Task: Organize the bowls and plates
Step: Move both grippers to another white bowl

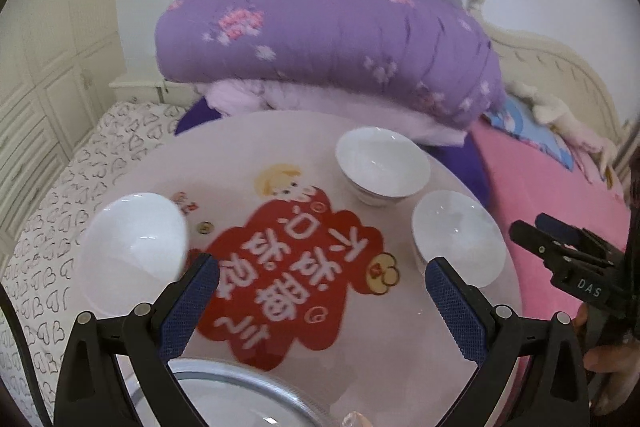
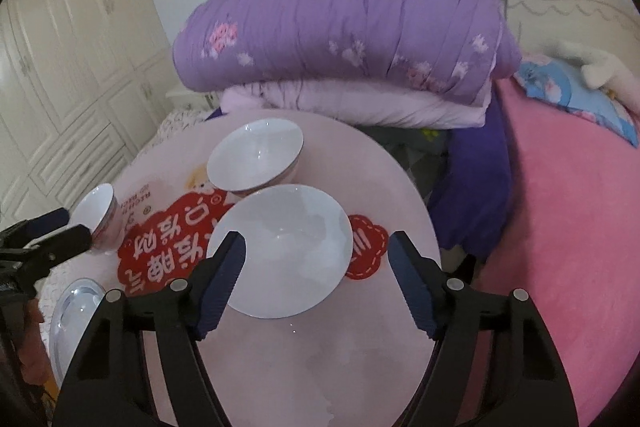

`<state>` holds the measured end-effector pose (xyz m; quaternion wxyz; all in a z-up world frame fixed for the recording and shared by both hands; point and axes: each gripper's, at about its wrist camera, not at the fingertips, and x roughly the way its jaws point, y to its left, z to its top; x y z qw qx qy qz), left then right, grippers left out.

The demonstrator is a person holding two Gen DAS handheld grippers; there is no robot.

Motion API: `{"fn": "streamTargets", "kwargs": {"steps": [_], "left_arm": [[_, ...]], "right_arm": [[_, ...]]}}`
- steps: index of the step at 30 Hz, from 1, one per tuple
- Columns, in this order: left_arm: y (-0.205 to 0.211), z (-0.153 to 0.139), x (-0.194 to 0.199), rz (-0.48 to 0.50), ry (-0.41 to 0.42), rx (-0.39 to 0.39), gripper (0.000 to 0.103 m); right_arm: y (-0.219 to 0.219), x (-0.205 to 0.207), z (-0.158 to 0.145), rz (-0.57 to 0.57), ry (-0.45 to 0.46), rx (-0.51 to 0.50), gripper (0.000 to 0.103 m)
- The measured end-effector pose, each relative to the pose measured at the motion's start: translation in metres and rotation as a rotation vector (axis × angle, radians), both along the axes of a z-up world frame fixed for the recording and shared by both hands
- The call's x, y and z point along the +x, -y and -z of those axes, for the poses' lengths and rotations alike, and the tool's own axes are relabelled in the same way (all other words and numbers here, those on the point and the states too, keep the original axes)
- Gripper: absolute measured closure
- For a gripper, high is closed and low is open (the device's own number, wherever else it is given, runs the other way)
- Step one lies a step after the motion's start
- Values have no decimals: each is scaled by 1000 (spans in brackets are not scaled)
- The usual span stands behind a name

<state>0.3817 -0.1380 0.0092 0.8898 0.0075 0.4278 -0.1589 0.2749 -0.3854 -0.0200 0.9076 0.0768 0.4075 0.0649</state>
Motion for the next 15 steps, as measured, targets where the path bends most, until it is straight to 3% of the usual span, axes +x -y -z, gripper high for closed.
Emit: {"fn": "streamTargets", "kwargs": {"steps": [6, 9, 15], "left_arm": [[35, 21, 30, 28, -71, 21, 1], [53, 34, 45, 41, -113, 35, 1], [80, 56, 70, 52, -176, 42, 1]], "right_arm": [[12, 22, 20, -26, -137, -10, 27], [13, 28, 28, -32, -165, -55, 27], [21, 37, 41, -27, -189, -33, 27]]}}
